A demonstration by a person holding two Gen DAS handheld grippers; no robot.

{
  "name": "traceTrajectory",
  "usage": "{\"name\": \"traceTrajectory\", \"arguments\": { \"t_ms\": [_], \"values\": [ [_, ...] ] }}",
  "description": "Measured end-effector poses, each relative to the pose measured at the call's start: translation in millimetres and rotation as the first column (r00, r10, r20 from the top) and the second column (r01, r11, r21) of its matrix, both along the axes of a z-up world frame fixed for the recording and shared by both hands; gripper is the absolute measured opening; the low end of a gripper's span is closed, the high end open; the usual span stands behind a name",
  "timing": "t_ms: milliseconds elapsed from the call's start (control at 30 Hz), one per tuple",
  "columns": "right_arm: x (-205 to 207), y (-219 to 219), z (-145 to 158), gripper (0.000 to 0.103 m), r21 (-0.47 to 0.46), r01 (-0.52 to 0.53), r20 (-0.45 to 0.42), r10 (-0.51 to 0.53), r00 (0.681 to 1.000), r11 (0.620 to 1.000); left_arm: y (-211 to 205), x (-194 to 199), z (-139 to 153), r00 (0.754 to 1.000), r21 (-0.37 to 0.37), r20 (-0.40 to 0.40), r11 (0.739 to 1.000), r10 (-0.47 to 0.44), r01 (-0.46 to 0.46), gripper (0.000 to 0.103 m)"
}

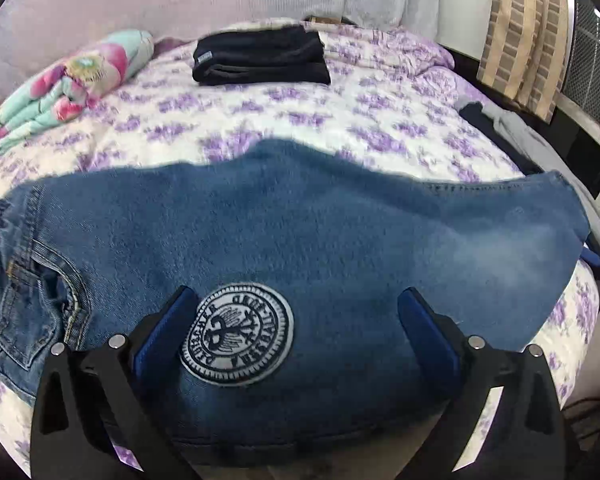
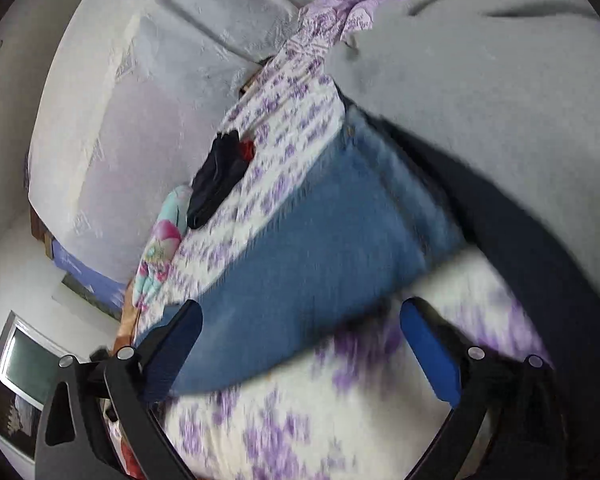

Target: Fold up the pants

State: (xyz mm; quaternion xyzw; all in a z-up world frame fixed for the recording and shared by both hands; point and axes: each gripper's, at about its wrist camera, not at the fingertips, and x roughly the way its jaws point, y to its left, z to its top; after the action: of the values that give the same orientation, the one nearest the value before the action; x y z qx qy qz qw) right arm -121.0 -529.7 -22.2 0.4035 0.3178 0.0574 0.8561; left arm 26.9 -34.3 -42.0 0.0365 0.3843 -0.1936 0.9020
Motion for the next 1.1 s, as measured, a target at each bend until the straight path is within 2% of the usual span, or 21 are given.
{"name": "traceTrajectory", "arguments": {
  "t_ms": [67,167,233,267,333,367,433,500,533,667,733,800,833,867,933,967,1000,1033,1067,1100],
  "values": [
    [15.1,-7.8,-3.5,0.100,0.010,0.014,-0.005,-0.014,1.000,1.000,2.0,-1.2,-1.0,1.000,-0.012,0.003,1.000,-0.006,0.006,0.098],
    [25.6,-8.7,-4.1,0.100,-0.028,0.031,0.012,-0.031,0.999,0.999,5.4,0.9,-0.2,1.000,-0.038,0.004,0.999,-0.005,0.005,0.098],
    [21.3,-0.1,-1.8,0.099,-0.098,0.042,0.059,-0.036,0.998,0.994,6.1,1.1,0.4,1.000,-0.044,0.005,0.999,-0.006,0.006,0.098],
    [17.4,7.4,-3.0,0.095,-0.167,0.049,0.087,-0.035,0.996,0.985,6.0,1.5,0.8,1.000,-0.046,0.005,0.999,-0.006,0.006,0.098],
    [9.5,10.4,-4.8,0.065,-0.207,0.072,0.115,-0.049,0.992,0.976,6.8,-4.7,0.1,1.000,-0.050,0.006,0.999,-0.004,0.004,0.098],
    [6.0,6.4,-7.2,0.057,-0.182,0.084,0.128,-0.061,0.990,0.980,7.8,-4.7,-0.9,1.000,-0.052,0.006,0.999,-0.004,0.005,0.098],
    [2.0,-6.8,-13.7,0.022,-0.111,0.108,0.147,-0.091,0.985,0.988,7.8,-5.0,-0.8,1.000,-0.053,0.006,0.999,-0.004,0.004,0.098],
    [-1.8,-19.6,-21.5,0.017,-0.031,0.106,0.166,-0.099,0.981,0.994,10.3,-5.9,0.4,1.000,-0.066,0.010,0.998,0.000,0.001,0.098],
    [-1.7,-20.7,-21.1,0.016,-0.024,0.103,0.169,-0.097,0.981,0.994,12.6,-7.9,2.0,1.000,-0.078,0.014,0.997,0.010,-0.009,0.098],
    [-3.0,-7.3,8.5,0.014,-0.116,0.097,0.215,-0.071,0.974,0.989,46.1,-24.4,20.2,0.990,-0.128,0.086,0.987,0.114,-0.102,0.098],
    [-1.9,7.5,34.6,0.013,-0.176,0.085,0.256,-0.038,0.966,0.981,80.0,-36.8,33.2,0.971,-0.177,0.142,0.970,0.192,-0.166,0.098],
    [3.0,40.2,66.3,0.013,-0.318,0.067,0.302,0.034,0.953,0.946,114.4,-42.4,38.9,0.943,-0.217,0.171,0.944,0.286,-0.247,0.098],
    [7.8,66.4,82.8,0.013,-0.409,0.042,0.317,0.099,0.943,0.912,136.9,-44.0,39.6,0.923,-0.243,0.173,0.923,0.345,-0.300,0.098],
    [12.5,87.1,93.0,0.013,-0.462,0.017,0.323,0.151,0.934,0.887,155.2,-44.3,37.3,0.905,-0.264,0.165,0.902,0.392,-0.342,0.098],
    [20.6,133.2,106.7,0.013,-0.558,-0.049,0.319,0.269,0.909,0.828,186.7,-44.3,26.0,0.858,-0.288,0.138,0.849,0.495,-0.443,0.098],
    [26.3,165.1,110.8,0.013,-0.622,-0.092,0.299,0.344,0.890,0.778,201.3,-44.2,15.7,0.829,-0.301,0.118,0.815,0.547,-0.495,0.098],
    [30.2,194.3,110.5,0.013,-0.677,-0.129,0.271,0.408,0.872,0.724,213.6,-43.3,6.1,0.814,-0.345,0.062,0.778,0.577,-0.525,0.098],
    [36.2,230.8,104.9,0.013,-0.740,-0.175,0.224,0.482,0.847,0.650,228.3,-42.1,-3.3,0.826,-0.448,-0.040,0.729,0.562,-0.517,0.098],
    [39.2,253.5,97.8,0.013,-0.772,-0.207,0.185,0.525,0.831,0.601,234.3,-42.6,-5.4,0.834,-0.488,-0.058,0.713,0.549,-0.504,0.098],
    [42.5,279.5,85.5,0.013,-0.803,-0.250,0.132,0.571,0.810,0.541,236.8,-43.2,-5.0,0.836,-0.502,-0.052,0.710,0.546,-0.494,0.098]
  ]
}}
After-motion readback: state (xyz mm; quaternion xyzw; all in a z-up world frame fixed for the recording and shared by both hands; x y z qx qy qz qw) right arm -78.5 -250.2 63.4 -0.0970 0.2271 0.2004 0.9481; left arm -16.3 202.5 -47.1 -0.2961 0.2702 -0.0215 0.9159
